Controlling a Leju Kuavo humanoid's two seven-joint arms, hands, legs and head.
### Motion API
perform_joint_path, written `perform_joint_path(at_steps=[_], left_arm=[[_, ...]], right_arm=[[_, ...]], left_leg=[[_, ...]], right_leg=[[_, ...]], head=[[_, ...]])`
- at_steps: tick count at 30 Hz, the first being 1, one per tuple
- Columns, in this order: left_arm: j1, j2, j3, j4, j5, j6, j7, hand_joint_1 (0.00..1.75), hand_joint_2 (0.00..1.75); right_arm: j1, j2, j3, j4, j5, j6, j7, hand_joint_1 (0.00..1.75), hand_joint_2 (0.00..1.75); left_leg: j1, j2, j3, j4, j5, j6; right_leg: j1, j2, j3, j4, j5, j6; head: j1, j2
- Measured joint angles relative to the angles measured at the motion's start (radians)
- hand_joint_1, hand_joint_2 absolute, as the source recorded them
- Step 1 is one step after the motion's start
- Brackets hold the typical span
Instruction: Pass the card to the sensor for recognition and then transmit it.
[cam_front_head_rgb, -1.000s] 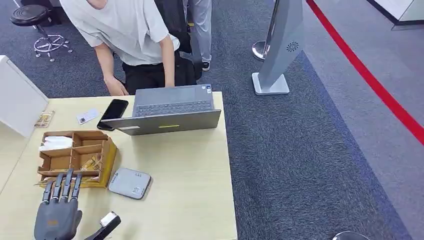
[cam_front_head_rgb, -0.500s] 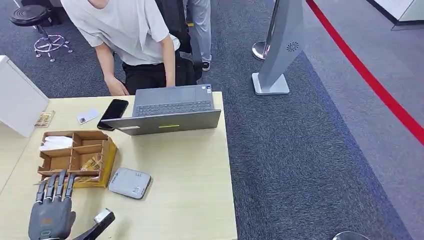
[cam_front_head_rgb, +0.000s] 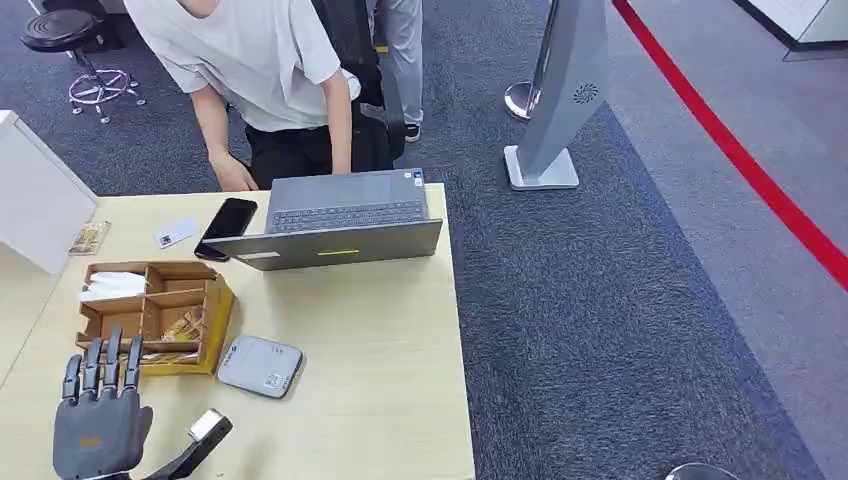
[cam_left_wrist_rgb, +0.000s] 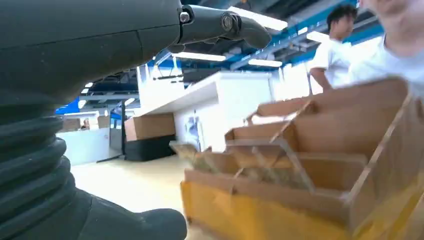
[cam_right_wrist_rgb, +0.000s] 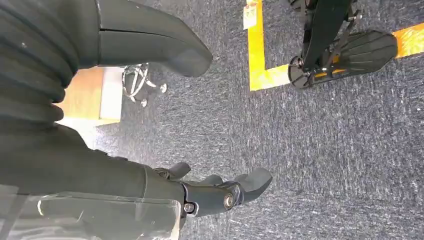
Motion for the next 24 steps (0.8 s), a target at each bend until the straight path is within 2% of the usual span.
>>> perform_joint_path(at_steps=[9, 24], left_arm=[[0.011, -0.021, 0.0, -0.044, -0.003, 0.016, -0.003, 0.0, 1.75], [0.013, -0.029, 0.002, -0.053, -0.003, 0.022, -0.008, 0.0, 1.75]], right_arm=[[0.001, -0.002, 0.004, 0.003, -0.009, 0.0, -0.002, 0.0, 1.75], [0.001, -0.005, 0.005, 0.007, -0.01, 0.0, -0.003, 0.0, 1.75]], left_leg=[[0.0, 0.0, 0.0, 0.0, 0.0, 0.0], [0.0, 0.0, 0.0, 0.0, 0.0, 0.0]], right_leg=[[0.0, 0.0, 0.0, 0.0, 0.0, 0.0], [0.0, 0.0, 0.0, 0.0, 0.0, 0.0]], head=[[0.0, 0.0], [0.0, 0.0]])
